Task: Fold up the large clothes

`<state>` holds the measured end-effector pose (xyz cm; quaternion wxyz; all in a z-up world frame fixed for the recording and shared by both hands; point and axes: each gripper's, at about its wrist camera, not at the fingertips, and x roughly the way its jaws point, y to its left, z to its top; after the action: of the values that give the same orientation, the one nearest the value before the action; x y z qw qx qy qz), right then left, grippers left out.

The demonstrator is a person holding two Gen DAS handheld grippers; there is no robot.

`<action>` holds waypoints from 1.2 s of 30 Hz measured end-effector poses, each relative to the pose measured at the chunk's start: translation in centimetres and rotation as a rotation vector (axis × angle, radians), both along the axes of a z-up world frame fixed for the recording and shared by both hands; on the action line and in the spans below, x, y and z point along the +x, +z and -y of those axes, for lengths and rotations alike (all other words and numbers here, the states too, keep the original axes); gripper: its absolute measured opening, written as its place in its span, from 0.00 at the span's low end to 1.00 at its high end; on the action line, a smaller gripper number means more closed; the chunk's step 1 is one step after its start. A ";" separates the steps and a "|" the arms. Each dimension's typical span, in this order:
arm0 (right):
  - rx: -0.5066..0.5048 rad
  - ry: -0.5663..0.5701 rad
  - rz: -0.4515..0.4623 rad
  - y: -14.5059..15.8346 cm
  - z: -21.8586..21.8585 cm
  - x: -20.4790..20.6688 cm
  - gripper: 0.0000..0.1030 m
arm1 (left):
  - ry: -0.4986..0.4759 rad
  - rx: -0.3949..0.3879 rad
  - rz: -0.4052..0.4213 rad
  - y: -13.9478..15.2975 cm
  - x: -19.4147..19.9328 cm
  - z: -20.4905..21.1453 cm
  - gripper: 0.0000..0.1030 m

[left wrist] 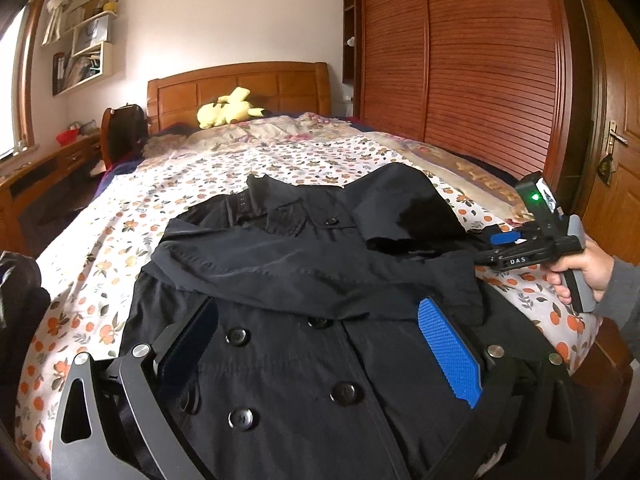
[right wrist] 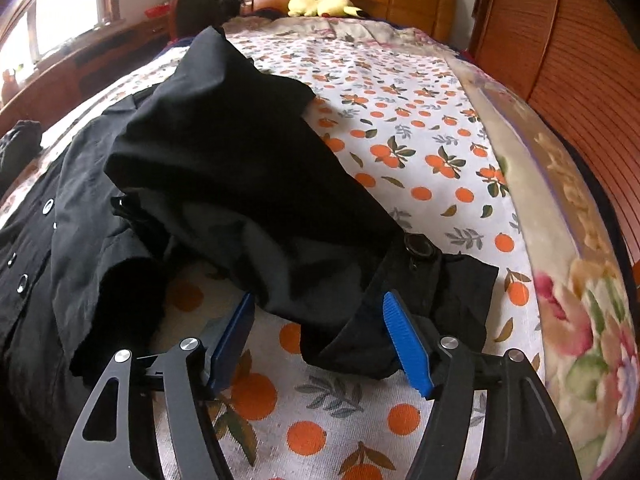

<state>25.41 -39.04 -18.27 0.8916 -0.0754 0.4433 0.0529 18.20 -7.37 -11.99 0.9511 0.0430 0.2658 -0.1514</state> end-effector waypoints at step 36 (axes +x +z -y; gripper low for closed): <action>0.046 0.048 0.479 17.0 -12.4 -2.1 0.03 | 0.059 -0.004 0.020 2.0 -2.3 -9.3 0.98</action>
<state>23.32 -26.64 -1.27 0.9713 -0.0760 0.2161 0.0646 15.87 1.98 -10.03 0.9579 0.0348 0.2570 -0.1233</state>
